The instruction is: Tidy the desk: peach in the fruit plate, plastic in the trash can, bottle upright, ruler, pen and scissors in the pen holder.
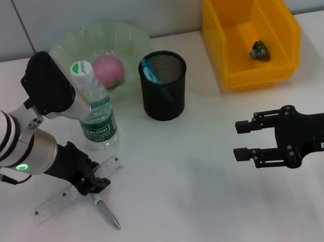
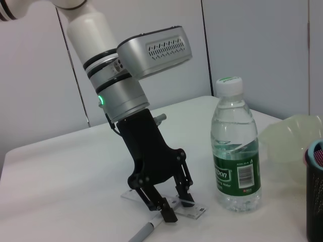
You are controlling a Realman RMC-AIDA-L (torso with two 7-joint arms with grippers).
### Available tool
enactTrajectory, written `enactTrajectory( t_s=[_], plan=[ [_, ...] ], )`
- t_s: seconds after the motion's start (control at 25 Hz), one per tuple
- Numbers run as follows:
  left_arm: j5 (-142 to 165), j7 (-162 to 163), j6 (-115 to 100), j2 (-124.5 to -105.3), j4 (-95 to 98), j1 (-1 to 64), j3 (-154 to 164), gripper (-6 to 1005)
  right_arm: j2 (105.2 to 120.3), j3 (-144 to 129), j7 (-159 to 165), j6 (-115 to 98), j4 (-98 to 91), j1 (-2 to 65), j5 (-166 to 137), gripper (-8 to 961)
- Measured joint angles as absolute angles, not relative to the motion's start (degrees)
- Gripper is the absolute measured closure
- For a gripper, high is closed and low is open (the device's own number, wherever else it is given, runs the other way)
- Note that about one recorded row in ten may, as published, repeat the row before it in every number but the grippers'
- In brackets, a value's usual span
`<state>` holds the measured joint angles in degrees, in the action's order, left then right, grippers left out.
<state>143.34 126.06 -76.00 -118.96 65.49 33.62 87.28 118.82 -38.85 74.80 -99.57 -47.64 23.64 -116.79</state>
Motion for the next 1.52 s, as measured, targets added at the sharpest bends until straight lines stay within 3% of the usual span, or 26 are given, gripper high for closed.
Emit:
enactTrajectory(
  t_s=[1.0, 1.04, 1.52],
  plan=[
    [142.6, 131.3, -87.9, -118.65, 77.4, 34.0, 81.6, 603, 118.82, -38.8, 74.7, -99.6, -47.6, 23.9, -116.1, 401],
    [133.7, 132.8, -95.7, -118.5, 80.7, 35.7, 72.8, 603, 118.82, -38.8, 74.7, -99.6, -47.6, 23.9, -116.1, 401],
    [113.3, 129.0, -97.2, -118.5, 82.2, 34.9, 62.8, 599, 118.82, -38.7, 74.3, -99.5, -47.5, 23.6, -116.1, 405]
  ],
)
